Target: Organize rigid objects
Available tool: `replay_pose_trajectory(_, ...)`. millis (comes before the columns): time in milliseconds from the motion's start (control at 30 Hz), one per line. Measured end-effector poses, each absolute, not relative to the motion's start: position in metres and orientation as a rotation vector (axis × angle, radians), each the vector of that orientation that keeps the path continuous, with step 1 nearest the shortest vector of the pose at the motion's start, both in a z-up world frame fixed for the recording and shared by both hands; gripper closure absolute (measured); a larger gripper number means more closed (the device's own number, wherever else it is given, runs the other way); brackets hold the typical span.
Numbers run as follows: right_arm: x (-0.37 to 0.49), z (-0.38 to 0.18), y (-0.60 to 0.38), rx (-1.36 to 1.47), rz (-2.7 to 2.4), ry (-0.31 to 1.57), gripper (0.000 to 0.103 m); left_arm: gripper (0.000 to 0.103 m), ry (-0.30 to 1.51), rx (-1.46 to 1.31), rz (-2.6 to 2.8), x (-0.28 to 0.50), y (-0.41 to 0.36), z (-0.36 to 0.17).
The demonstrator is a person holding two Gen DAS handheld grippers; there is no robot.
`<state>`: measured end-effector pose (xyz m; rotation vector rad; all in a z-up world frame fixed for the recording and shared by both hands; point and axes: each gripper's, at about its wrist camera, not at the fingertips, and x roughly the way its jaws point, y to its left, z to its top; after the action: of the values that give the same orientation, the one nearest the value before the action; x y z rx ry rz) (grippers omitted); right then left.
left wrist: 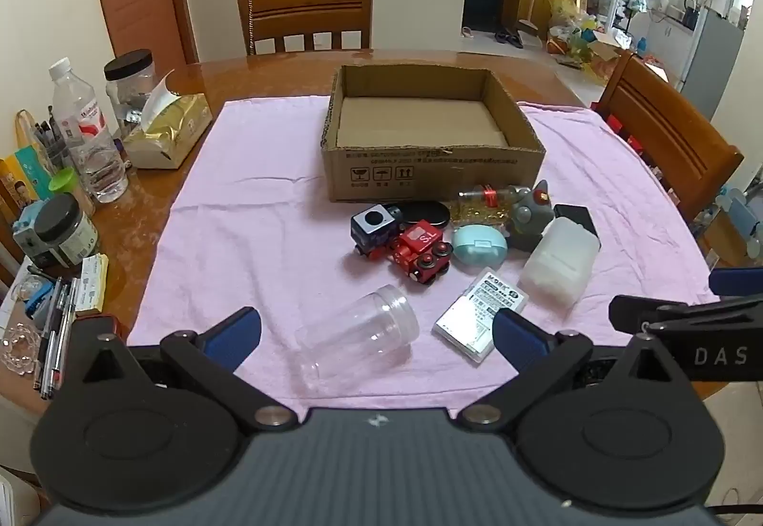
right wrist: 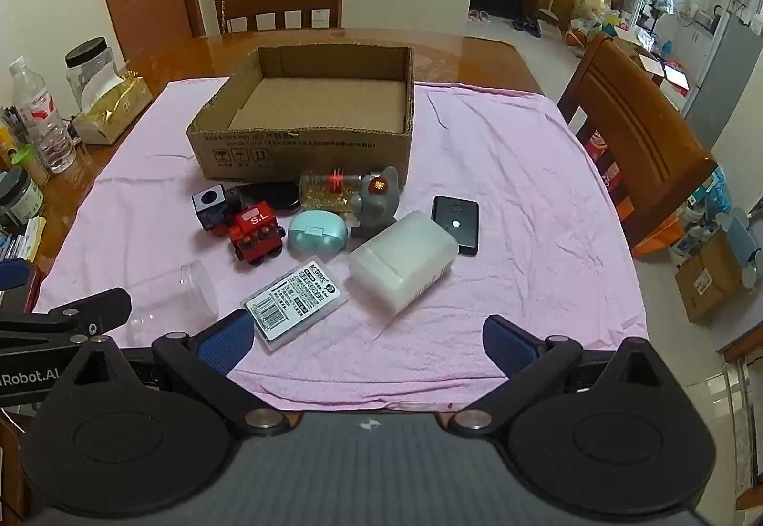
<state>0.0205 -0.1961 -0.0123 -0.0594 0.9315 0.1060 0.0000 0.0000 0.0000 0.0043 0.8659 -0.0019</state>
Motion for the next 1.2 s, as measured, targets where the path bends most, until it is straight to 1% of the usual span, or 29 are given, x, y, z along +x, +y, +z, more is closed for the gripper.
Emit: replay_pose_trajectory(1200,0.0212,-0.0080,-0.2025,-0.042,0.118,0.923,0.000,0.001,0.856,-0.002,-0.017,-0.0005,-0.0066,0.0068)
